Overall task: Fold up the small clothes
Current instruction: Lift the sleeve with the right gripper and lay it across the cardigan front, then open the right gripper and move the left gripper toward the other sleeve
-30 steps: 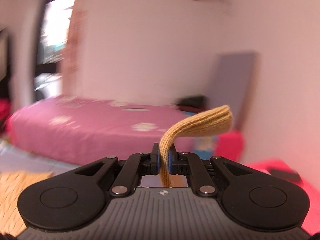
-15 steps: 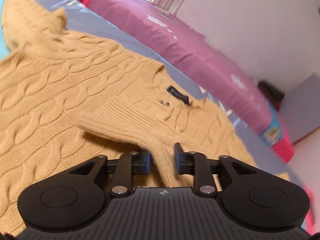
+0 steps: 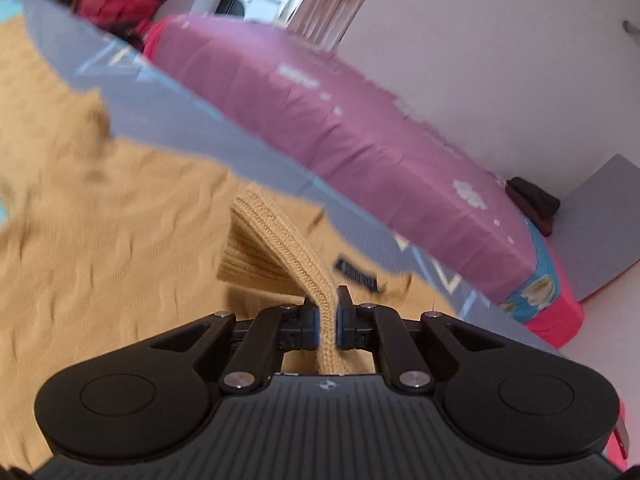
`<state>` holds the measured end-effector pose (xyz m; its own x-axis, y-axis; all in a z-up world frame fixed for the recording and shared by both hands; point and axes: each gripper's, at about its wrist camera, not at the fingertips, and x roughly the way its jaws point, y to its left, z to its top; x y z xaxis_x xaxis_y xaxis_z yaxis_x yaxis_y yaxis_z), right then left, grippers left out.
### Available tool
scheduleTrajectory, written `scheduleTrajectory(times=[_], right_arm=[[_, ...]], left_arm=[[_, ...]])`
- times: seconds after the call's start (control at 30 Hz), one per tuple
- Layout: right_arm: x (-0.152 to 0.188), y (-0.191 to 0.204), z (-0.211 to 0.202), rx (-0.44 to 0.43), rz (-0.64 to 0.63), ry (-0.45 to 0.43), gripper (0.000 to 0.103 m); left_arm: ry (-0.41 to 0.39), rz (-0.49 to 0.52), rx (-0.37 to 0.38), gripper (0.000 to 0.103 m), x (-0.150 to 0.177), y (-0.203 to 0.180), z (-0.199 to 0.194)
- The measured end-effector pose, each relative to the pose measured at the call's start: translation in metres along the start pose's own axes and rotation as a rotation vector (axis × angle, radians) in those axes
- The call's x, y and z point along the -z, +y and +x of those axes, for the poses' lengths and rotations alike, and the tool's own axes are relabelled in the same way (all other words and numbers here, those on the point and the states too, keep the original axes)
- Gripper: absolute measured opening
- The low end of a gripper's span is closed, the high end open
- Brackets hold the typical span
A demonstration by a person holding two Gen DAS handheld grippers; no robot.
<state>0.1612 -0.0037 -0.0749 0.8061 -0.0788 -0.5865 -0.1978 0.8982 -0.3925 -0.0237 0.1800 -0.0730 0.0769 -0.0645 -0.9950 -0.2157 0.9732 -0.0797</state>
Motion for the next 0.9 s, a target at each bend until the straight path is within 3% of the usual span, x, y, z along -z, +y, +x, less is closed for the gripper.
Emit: scheduleTrajectory(times=[0.13,0.2,0.23,0.3,0.43,0.67,0.73,0.9], right_arm=[[-0.030,0.034,0.005,-0.034,0.005,-0.044,0.010],[-0.035,0.054,0.015,-0.072,-0.003,-0.021,0.014],[-0.035,0.066,0.023,-0.103,-0.043,0.030,0.021],[-0.030,0.082,0.033,-0.146,-0.107,0.120,0.049],[-0.013,0.073,0.014,-0.185,-0.111,0.127,0.065],[0.022,-0.030,-0.017,-0.141,0.098,0.224,0.078],[0.044,-0.071,-0.025,-0.115,0.205,0.270,0.083],[0.121,-0.164,-0.012,0.003,0.498,0.412,0.082]], left_arm=[[0.006,-0.016,-0.004,0.103,0.001,0.009,0.001],[0.011,-0.019,-0.010,0.103,0.002,0.013,0.001],[0.013,-0.021,-0.012,0.103,0.002,0.015,0.001],[0.011,-0.025,-0.010,0.103,0.002,0.019,0.000],[0.001,-0.028,-0.004,0.103,-0.003,0.021,-0.002],[-0.026,0.021,0.022,0.103,-0.026,-0.003,-0.002],[-0.028,0.041,0.032,0.103,-0.031,-0.013,0.000],[-0.021,0.091,0.032,0.103,-0.039,-0.039,0.008]])
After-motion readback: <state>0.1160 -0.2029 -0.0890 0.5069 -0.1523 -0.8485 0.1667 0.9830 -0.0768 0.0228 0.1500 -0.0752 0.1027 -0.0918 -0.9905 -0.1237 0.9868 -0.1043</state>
